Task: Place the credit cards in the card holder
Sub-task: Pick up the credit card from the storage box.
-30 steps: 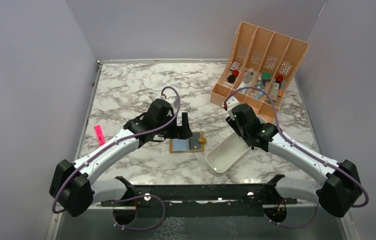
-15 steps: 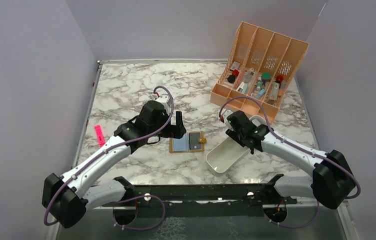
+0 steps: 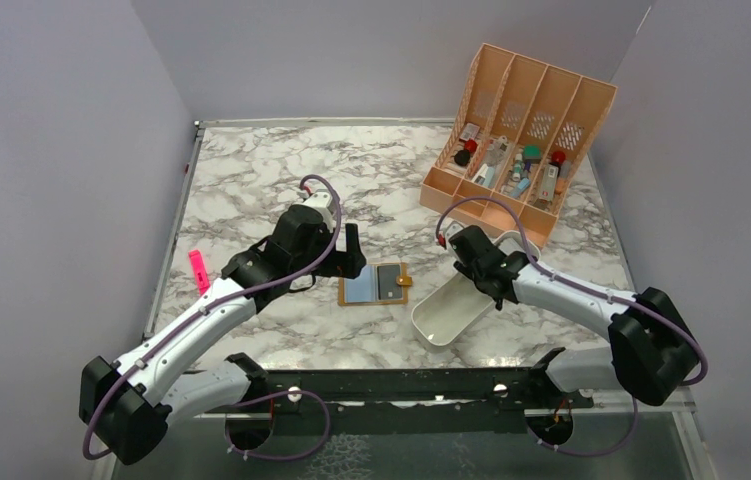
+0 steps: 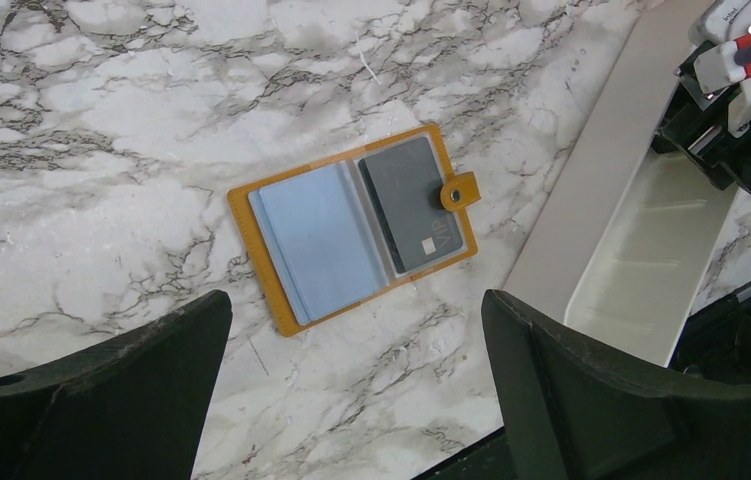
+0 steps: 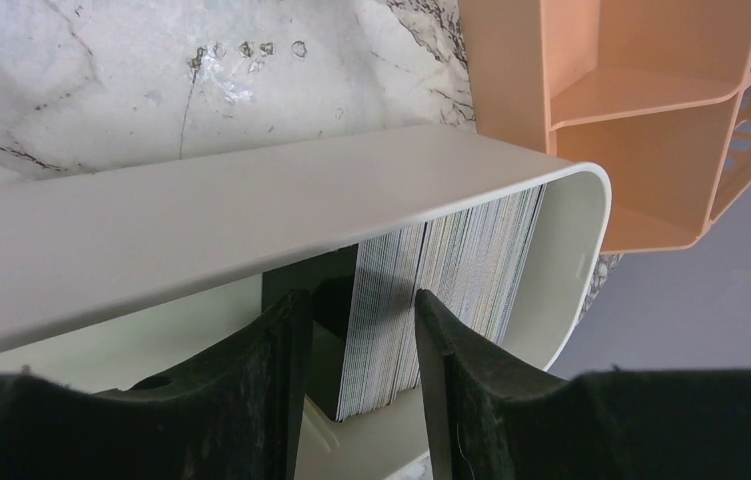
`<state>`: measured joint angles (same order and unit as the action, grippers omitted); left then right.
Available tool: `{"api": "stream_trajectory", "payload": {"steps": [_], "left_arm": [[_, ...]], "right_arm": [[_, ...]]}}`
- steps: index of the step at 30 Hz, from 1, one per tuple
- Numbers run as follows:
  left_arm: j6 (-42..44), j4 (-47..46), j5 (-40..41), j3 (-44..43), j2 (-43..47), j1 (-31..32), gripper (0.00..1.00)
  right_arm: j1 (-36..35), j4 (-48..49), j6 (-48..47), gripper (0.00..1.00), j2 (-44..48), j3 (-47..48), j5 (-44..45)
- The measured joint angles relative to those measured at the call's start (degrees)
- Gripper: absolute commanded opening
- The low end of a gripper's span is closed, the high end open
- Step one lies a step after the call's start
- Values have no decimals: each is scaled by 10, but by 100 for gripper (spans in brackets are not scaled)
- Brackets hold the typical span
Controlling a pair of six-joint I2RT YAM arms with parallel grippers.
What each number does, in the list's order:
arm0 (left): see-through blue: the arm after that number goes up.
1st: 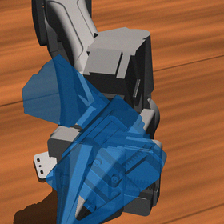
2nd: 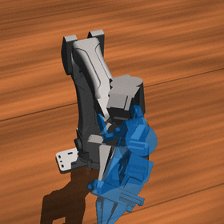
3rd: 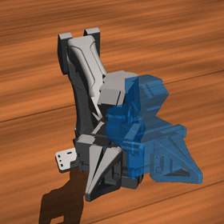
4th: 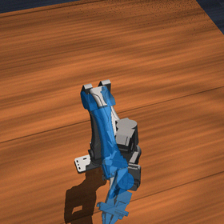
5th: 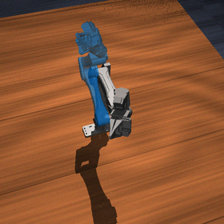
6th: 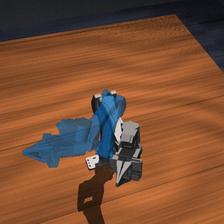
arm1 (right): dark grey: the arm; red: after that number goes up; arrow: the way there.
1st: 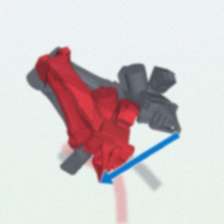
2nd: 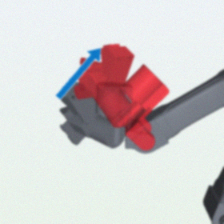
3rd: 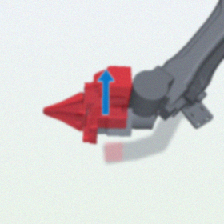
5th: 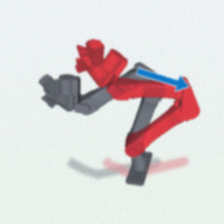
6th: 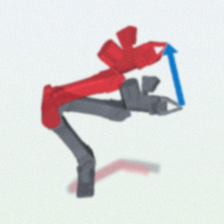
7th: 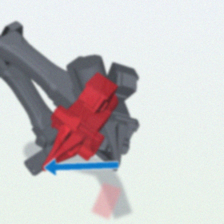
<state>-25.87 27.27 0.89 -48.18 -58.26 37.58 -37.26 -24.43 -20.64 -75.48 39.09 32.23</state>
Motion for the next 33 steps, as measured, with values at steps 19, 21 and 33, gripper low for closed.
{"api": "stream_trajectory", "payload": {"steps": [19, 21, 33], "left_arm": [[3, 2, 5, 1, 9, 0, 99], [3, 2, 6, 1, 9, 0, 99], [3, 3, 7, 4, 9, 0, 99]], "right_arm": [[2, 8, -4, 26, 17, 0, 18], [2, 8, -4, 23, 18, 0, 18], [3, -44, 7, 17, 35, 37, -1]]}}
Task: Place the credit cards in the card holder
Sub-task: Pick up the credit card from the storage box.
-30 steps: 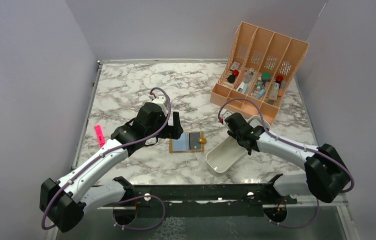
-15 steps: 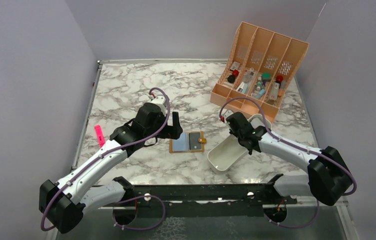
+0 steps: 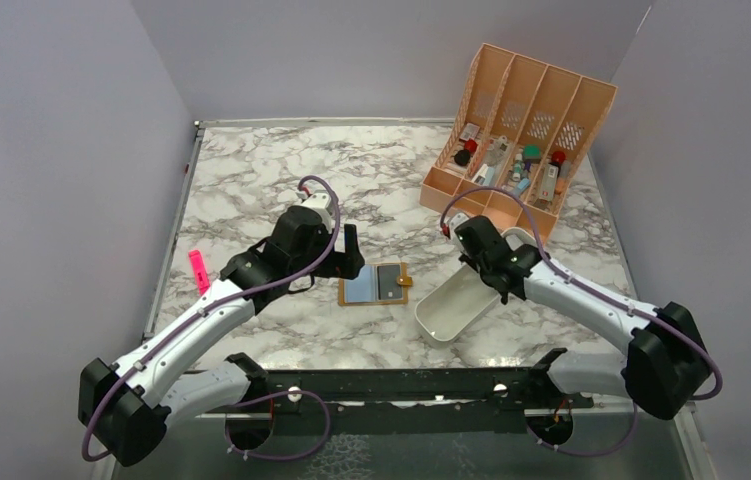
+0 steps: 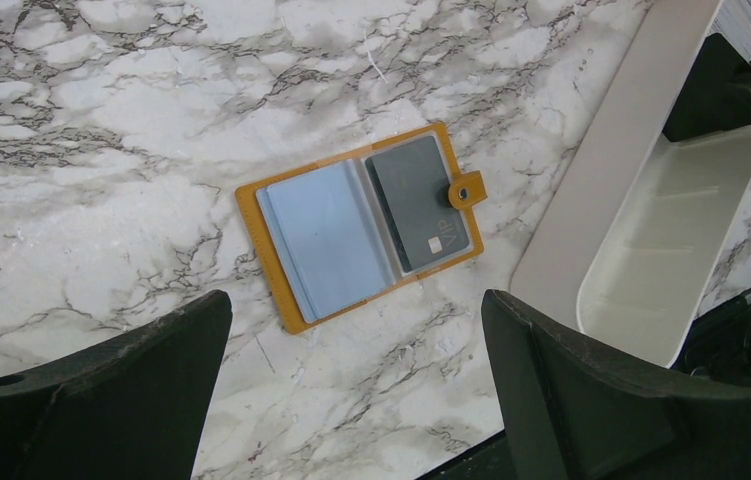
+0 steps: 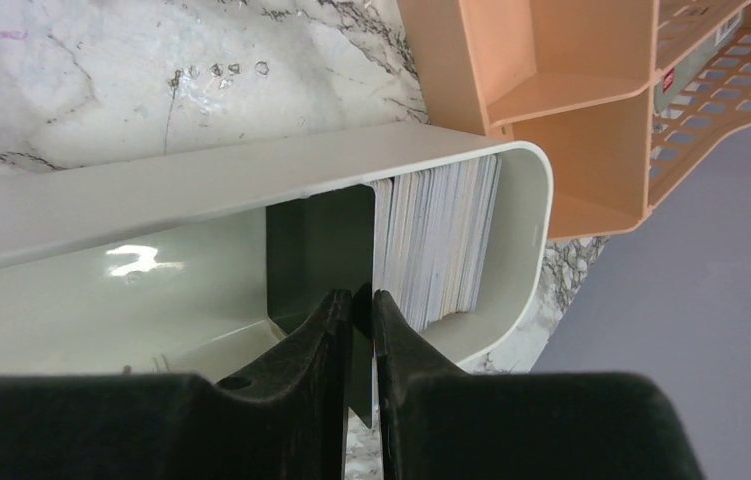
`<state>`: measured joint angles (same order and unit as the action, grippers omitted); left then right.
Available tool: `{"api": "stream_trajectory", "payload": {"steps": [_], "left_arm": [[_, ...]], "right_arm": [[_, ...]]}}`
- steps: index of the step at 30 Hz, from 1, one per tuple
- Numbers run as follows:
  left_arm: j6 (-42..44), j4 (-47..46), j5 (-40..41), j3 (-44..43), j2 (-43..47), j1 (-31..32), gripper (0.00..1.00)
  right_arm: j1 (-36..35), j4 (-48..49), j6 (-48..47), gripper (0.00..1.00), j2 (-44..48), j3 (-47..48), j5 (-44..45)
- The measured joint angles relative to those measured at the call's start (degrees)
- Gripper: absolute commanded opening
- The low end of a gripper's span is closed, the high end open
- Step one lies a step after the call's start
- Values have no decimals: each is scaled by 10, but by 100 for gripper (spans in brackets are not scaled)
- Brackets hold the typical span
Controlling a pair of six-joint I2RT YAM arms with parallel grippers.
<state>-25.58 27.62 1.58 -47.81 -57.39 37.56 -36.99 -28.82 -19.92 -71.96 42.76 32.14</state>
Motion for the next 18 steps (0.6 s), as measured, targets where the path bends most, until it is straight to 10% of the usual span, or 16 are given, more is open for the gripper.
{"api": "stream_trajectory", "payload": {"steps": [18], "left_arm": [[-22, 3, -17, 9, -70, -19, 88]], "right_arm": [[3, -90, 30, 1, 137, 106, -164]]}}
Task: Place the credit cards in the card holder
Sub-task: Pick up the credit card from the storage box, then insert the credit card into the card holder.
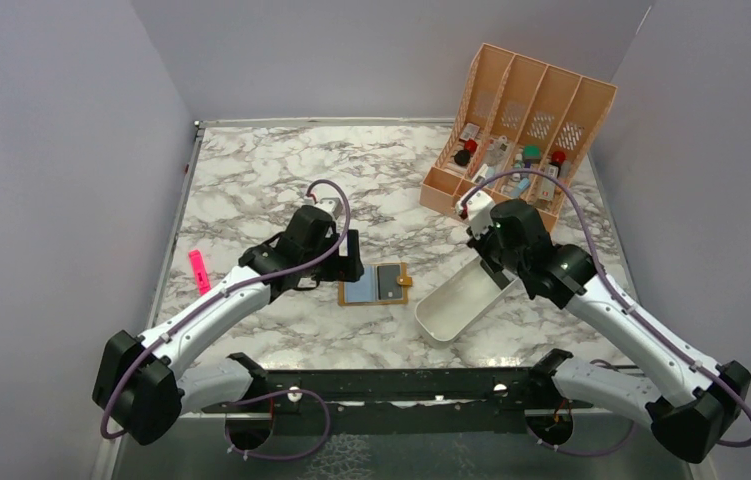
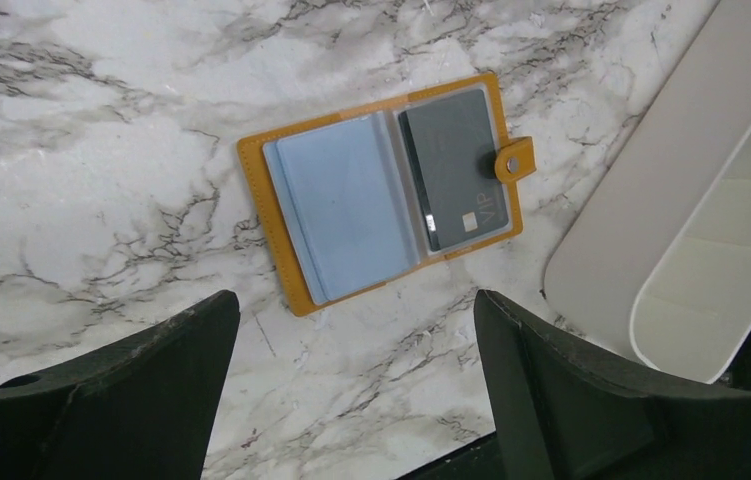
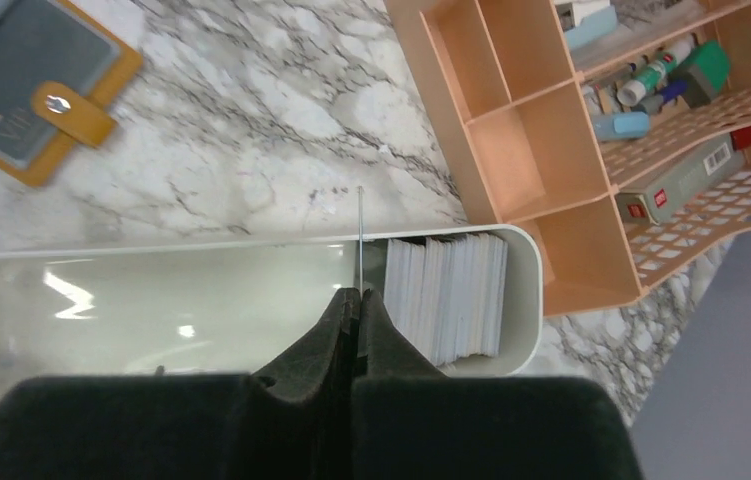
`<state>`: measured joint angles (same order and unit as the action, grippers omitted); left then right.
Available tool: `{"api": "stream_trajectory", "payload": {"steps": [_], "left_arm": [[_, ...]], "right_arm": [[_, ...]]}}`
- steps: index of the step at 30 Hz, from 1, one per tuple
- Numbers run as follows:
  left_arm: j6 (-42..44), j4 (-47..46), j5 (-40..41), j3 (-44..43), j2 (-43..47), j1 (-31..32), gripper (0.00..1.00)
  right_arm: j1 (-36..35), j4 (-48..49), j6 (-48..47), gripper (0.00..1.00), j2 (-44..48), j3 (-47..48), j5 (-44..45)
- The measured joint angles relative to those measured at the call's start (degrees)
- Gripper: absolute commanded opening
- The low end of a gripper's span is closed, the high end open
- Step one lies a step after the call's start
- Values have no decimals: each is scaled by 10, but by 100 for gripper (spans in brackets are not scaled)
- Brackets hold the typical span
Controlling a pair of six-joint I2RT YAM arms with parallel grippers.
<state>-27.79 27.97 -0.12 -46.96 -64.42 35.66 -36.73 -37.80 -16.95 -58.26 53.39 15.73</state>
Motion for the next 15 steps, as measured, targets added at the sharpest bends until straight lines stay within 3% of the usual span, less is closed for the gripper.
{"api": "stream_trajectory", "payload": {"steps": [6, 15], "left_arm": [[-37, -30, -85, 22, -16, -23, 82], [-143, -183, -283, 92, -12, -76, 76]], "right_arm": [[0, 54, 89, 1, 40, 2, -81], [0, 151, 374, 1, -27, 29, -150]]}}
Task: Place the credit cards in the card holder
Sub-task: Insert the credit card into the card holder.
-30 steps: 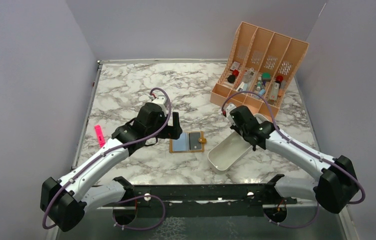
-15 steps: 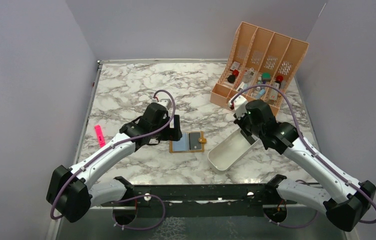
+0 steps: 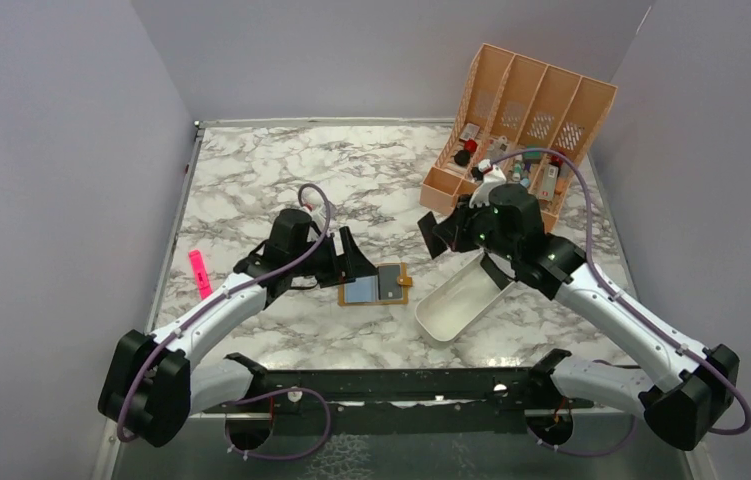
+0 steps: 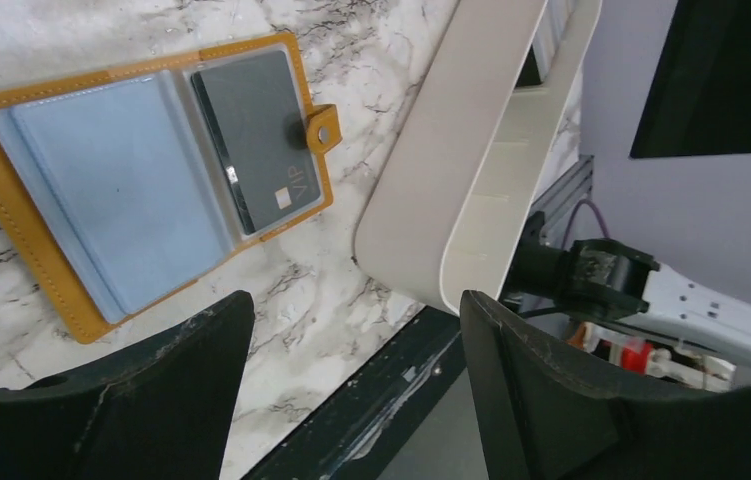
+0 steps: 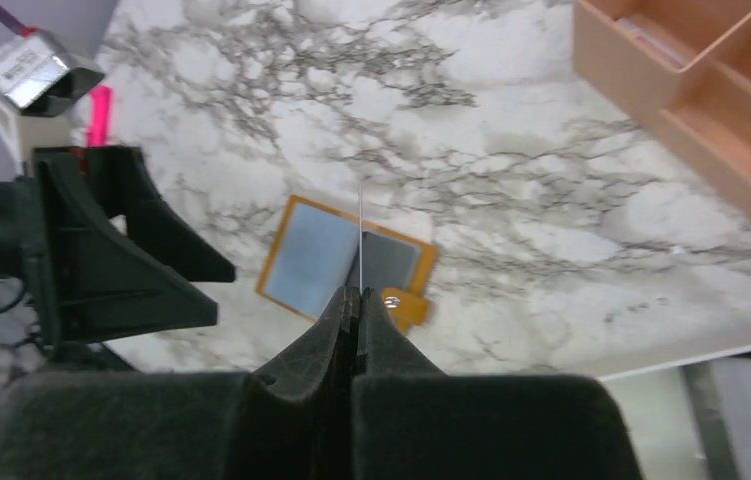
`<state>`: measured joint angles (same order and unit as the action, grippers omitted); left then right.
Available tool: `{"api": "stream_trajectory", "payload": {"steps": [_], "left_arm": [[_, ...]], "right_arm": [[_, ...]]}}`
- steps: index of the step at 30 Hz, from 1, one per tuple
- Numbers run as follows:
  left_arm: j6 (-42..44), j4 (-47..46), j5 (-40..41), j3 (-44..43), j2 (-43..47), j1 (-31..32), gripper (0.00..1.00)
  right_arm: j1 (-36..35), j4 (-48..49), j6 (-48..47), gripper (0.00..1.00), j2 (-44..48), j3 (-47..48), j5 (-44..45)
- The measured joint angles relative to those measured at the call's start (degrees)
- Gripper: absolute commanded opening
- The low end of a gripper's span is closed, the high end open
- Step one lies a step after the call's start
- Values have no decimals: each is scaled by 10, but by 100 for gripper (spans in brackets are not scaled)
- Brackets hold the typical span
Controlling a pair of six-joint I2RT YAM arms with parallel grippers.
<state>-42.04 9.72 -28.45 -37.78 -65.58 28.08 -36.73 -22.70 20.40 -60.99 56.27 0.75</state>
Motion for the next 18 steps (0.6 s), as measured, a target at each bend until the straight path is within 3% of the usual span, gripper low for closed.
{"api": "stream_trajectory", "payload": {"steps": [3, 8, 18], "left_arm": [[-26, -21, -30, 17, 2, -21, 71], [-10, -11, -19, 17, -2, -56, 53], [37, 3, 36, 24, -56, -84, 29]], "right_arm": [[0, 70, 89, 1, -4, -40, -35], [0, 173, 199, 1, -56, -101, -79], [-5, 292, 319, 1, -166, -153, -90]]}}
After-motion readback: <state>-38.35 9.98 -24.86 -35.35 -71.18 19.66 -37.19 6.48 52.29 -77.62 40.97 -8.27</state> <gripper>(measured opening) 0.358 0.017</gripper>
